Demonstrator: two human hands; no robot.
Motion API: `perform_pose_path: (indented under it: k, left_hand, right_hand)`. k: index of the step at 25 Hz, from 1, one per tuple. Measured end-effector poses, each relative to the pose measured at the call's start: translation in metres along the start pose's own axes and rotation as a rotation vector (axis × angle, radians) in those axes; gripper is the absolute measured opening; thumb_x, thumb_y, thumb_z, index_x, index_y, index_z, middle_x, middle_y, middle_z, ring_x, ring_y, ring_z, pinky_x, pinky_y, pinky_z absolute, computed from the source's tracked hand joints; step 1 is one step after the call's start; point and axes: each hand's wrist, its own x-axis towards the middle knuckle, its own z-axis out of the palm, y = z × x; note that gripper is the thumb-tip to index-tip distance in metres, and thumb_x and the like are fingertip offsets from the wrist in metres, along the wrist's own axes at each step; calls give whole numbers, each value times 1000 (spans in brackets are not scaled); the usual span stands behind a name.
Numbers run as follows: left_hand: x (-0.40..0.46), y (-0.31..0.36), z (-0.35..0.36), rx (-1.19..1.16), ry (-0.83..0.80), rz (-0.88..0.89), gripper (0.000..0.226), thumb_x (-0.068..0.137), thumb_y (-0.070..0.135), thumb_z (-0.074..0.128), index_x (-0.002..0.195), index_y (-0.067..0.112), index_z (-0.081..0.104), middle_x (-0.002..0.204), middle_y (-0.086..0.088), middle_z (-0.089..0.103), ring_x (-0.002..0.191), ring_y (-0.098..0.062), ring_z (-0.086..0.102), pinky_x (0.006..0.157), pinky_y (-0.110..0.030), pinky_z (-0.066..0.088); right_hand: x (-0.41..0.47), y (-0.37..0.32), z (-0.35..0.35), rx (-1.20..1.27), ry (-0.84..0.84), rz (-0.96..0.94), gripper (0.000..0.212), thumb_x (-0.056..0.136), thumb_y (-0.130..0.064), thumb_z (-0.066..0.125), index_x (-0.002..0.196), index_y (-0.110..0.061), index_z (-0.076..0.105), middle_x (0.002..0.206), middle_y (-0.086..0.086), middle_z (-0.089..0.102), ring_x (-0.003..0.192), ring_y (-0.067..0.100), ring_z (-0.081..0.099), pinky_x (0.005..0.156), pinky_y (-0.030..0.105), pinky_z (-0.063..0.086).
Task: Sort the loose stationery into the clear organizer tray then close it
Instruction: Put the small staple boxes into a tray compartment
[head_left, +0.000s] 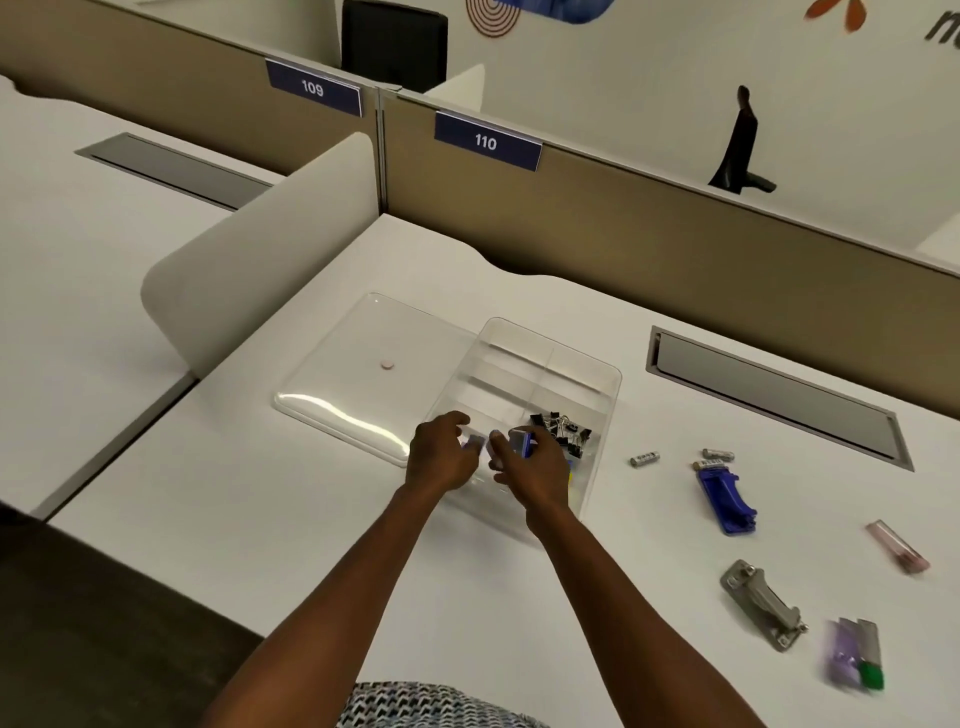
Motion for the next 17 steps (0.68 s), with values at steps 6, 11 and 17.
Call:
perform_pose_path:
  k: [6, 11, 17]
  left_hand:
    - [2, -6, -1, -4, 54, 7, 27, 88, 7, 65, 114, 13, 68, 113, -6, 70, 103, -21, 65, 79, -20, 45]
    - [3, -8, -1, 1, 50, 28, 26, 90, 2, 61, 113, 12, 69, 112, -7, 70, 99, -20, 65, 80, -21, 47]
    - [3, -5, -1, -6, 88, 92, 21, 91, 12, 66, 112, 15, 70, 112, -5, 72, 99, -20, 68, 85, -27, 52]
  right_hand:
    - [0, 4, -5, 34, 12, 20, 11, 92, -21, 68, 98, -22, 60, 97, 12, 72, 70, 17, 76, 50, 23, 56]
    - [3, 6, -6, -52, -111, 7, 39, 91, -16, 66, 127, -23, 53, 117, 7, 63, 101, 24, 69, 88, 45, 60]
    - [10, 4, 5, 14, -291, 91, 64, 92, -3, 48, 151, -26, 39, 149, 9, 49, 127, 28, 57, 104, 50, 51]
